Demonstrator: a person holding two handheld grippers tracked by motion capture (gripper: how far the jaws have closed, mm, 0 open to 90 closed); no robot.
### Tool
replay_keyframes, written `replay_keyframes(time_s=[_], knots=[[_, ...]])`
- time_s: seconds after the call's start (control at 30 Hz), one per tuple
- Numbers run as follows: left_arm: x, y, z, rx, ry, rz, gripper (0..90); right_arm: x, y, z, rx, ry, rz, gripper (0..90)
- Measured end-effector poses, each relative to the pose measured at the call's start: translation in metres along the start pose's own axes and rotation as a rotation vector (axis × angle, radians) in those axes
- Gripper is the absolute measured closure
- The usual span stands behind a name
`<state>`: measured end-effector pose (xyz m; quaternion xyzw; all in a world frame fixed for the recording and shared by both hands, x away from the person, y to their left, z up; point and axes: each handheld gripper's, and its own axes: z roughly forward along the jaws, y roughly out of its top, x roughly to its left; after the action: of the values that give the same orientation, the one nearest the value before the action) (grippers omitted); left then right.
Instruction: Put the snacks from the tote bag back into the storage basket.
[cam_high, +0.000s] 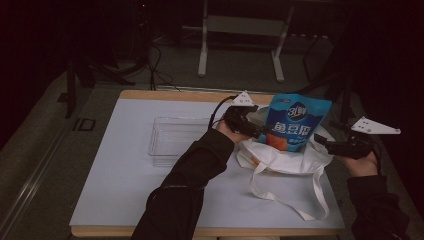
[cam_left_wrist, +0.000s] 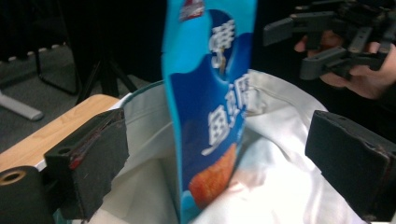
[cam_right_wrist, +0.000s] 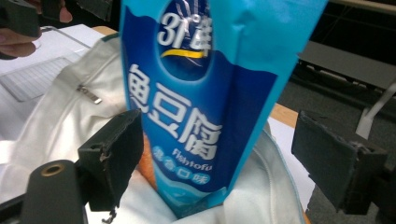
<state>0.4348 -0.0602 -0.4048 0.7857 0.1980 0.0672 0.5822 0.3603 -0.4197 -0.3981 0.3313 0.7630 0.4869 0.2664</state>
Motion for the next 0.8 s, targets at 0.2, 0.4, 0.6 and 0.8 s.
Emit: replay_keyframes(time_s=[0.2, 0.4, 0.6, 0.8], knots=[[0.005, 0.005, 0.019, 0.039, 0.014, -0.029, 14.7, -0.009, 0.001, 0.015, 0.025, -0.007, 0.022, 17.0], [0.002, 0.008, 0.035, 0.070, 0.011, 0.004, 26.6, -0.015, 0.002, 0.027, 0.043, 0.004, 0.039, 17.0], [0.004, 0.008, 0.047, 0.091, -0.007, 0.005, 38.0, -0.016, 0.003, 0.035, 0.073, 0.034, 0.016, 24.8], [0.002, 0.007, 0.051, 0.097, -0.032, 0.009, 47.0, -0.019, 0.003, 0.042, 0.092, 0.065, 0.017, 33.2]])
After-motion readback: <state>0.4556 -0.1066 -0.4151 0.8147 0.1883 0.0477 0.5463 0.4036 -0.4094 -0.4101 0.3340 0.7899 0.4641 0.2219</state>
